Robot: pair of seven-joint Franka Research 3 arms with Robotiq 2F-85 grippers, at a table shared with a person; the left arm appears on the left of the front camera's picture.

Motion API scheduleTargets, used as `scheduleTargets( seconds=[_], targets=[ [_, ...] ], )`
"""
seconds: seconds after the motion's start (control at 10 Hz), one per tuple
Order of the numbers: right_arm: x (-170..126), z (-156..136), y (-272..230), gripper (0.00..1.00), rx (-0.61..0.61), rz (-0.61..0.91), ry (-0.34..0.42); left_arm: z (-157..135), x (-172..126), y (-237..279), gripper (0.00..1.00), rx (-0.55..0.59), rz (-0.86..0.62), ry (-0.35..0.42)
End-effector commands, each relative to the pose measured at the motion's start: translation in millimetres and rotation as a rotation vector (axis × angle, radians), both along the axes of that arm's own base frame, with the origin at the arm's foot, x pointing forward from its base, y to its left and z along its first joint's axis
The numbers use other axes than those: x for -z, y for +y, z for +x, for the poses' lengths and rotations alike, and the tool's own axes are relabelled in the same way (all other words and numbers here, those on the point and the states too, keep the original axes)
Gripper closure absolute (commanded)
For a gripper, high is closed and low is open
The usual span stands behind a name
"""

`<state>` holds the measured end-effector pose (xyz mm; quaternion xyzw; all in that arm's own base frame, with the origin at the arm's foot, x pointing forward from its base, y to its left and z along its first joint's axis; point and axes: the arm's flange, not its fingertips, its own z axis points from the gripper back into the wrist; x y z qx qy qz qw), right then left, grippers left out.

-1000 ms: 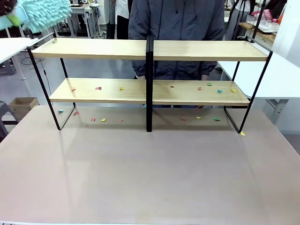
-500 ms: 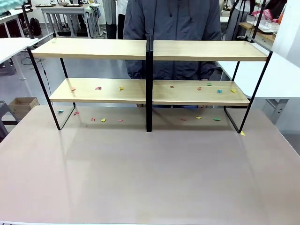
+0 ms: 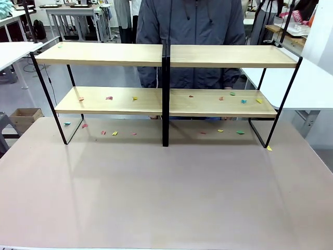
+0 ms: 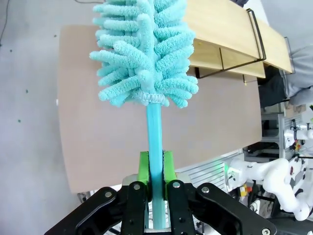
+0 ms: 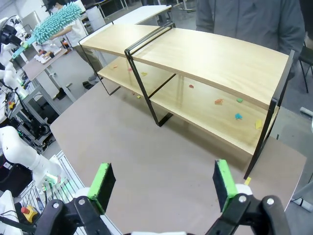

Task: Clean the shelves.
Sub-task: Clean a randomly selected level of the Shelf with the Duster.

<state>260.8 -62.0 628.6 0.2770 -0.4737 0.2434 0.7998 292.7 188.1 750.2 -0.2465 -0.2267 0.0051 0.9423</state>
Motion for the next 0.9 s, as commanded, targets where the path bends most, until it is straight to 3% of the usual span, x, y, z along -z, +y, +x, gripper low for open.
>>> scheduleTargets(
  seconds=[0.0, 0.3, 0.5, 0.8],
  targets=[
    [0.4, 0.4, 0.5, 0.00, -0.001, 0.001, 0.001, 7.9, 1.2, -8.2, 0.87, -0.001, -0.016, -0.020],
    [0.4, 0.4, 0.5, 0.00, -0.001, 0.001, 0.001, 24.0, -0.4, -22.2, 0.87, -0.046, -0.009, -0.033],
    [0.4, 0.4, 0.5, 0.00, -0.001, 0.001, 0.001, 48.8, -4.0, -61.0, 0.87, -0.100, 0.029, 0.032],
    [0.4, 0.4, 0.5, 0.00, -0.001, 0.001, 0.001, 80.4, -2.9, -149.6, 0.87, -0.008, 0.160, 0.067]
  ],
)
